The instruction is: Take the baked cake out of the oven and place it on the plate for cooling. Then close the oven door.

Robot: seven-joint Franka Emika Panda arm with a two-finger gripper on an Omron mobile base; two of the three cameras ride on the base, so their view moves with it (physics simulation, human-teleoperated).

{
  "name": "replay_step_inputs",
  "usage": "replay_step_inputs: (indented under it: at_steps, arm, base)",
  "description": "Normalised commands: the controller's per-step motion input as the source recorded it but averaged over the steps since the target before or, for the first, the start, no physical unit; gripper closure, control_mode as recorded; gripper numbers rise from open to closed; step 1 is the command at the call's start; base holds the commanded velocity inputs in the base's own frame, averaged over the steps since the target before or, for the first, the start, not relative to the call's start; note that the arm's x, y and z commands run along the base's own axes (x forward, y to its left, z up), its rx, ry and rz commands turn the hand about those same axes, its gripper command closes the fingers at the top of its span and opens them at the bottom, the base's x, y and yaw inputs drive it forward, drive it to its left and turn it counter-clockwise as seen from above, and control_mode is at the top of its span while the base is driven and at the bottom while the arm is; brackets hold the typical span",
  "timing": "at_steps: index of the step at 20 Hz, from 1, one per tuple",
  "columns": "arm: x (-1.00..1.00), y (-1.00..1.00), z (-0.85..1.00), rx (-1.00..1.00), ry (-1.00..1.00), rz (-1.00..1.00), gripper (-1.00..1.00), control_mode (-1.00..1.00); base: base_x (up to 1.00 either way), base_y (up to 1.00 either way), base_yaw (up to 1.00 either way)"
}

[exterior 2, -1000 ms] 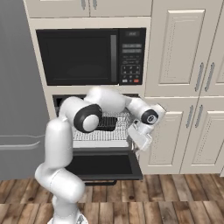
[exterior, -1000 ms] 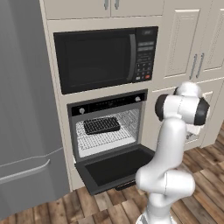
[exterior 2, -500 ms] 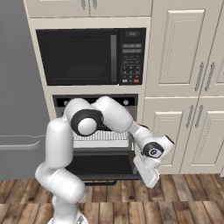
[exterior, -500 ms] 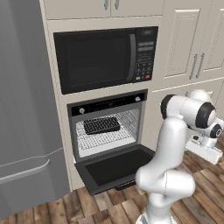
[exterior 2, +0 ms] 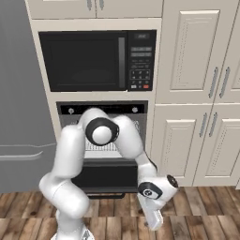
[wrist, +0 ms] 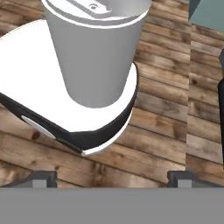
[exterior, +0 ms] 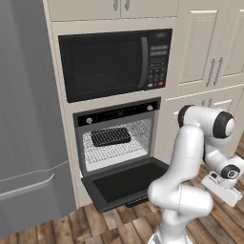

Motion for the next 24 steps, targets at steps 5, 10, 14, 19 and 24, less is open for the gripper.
replay_step_inputs:
  at_steps: [5,10,14,19,24]
  arm:
    - [0.14,0.03,-0.81,0.00,-0.31,0.00,-1.00,-1.00]
    - [0.04,0.00,-1.00,0.00,-0.24,0.00,-1.00,-1.00]
    - [0.03,0.00,-1.00,0.00,-0.22,0.00,-1.00,-1.00]
    - [-0.07,0.11,-0.96,0.02,-0.27,0.06,-1.00,-1.00]
    - [0.00,0.48,-0.73,0.00,-0.27,0.15,-1.00,-1.00]
  base:
    - [0.00,0.00,0.00]
    - [0.00,0.00,0.00]
    - [0.00,0.00,0.00]
    - [0.00,0.00,0.00]
    - [0.00,0.00,0.00]
